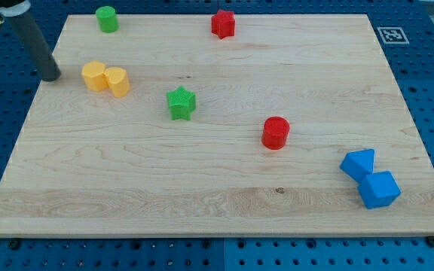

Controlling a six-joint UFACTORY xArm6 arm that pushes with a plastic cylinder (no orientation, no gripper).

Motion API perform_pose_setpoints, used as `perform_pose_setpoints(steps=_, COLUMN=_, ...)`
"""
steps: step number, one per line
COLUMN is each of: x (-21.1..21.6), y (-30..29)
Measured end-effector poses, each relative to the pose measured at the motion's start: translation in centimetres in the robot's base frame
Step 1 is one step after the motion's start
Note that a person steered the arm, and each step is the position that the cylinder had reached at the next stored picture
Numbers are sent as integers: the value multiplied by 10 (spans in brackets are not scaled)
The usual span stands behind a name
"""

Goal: Place the yellow hexagon to the top right corner

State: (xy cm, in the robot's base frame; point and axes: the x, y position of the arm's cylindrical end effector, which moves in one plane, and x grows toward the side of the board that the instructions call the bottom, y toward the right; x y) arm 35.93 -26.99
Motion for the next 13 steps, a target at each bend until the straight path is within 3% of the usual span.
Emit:
perform_pose_setpoints(steps=2, x=4, y=96)
perform_pose_setpoints(steps=4, x=14, y=126)
perform_pose_setpoints(steps=6, x=8, y=207)
perform_pose_setpoints(steps=13, x=-41, y=452)
